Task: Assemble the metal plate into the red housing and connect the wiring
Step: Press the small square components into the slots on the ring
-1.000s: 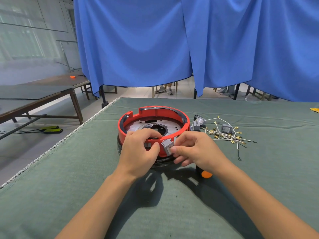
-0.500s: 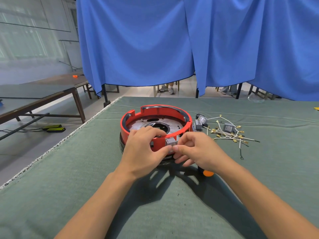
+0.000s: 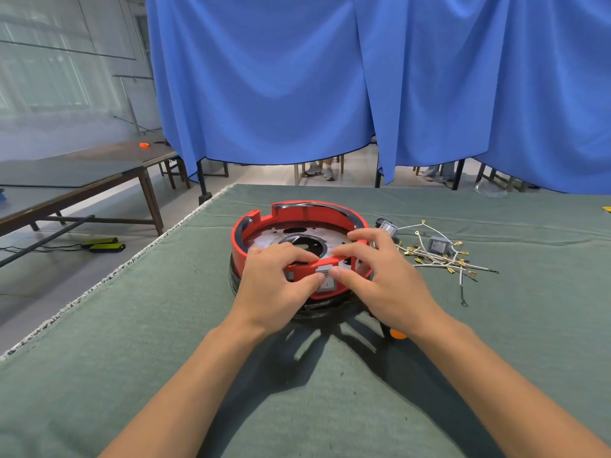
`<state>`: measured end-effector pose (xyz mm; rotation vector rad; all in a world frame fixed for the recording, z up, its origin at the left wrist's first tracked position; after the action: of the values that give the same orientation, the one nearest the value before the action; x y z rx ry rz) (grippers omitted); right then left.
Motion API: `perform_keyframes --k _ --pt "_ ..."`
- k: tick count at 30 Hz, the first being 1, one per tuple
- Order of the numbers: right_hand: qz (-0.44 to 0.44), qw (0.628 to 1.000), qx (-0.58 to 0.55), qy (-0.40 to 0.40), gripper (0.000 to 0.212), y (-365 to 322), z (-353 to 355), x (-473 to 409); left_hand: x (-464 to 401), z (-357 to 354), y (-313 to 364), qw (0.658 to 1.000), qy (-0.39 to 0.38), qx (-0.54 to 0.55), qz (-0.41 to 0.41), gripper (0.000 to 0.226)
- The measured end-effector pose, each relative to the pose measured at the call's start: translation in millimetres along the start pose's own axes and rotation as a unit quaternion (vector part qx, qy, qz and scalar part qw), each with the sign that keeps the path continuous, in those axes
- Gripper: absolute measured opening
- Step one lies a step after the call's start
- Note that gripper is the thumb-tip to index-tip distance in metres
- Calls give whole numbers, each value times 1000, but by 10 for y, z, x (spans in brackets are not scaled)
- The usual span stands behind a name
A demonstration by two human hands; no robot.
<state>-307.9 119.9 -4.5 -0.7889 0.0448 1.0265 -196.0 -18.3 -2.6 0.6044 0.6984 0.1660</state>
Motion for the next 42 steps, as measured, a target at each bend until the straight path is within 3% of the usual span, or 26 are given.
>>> perform_keyframes --k 6,16,23,30,35,42 --pt "-8 997 -70 -25 12 21 -2 -69 -16 -1 9 998 -10 50 35 26" --pt "-10 996 -92 8 10 3 -29 -85 -37 28 -26 998 -27 48 -5 17" --pt "-8 991 -111 -73 37 35 85 -40 1 114 -28 995 -78 -47 -34 32" --pt "-5 997 -55 -45 40 44 22 -65 1 102 -41 995 -76 -56 -31 35" --pt "7 1000 -1 -6 30 31 5 -64 -1 87 -45 995 -69 -59 -32 35" --pt "11 999 -48 17 30 69 1 -42 -13 5 -7 994 -52 -97 -24 29"
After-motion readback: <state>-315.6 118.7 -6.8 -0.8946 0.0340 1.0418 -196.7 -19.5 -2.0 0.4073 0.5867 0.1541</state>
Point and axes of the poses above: each hand's wrist, its own x-axis away from the middle knuckle, its own z-axis out of the back of the hand, y = z × x, the point moved 1 cm from there along -x, towards the middle knuckle, and after that the axes turned 6 degrees about -y, right-handed, at the moved point
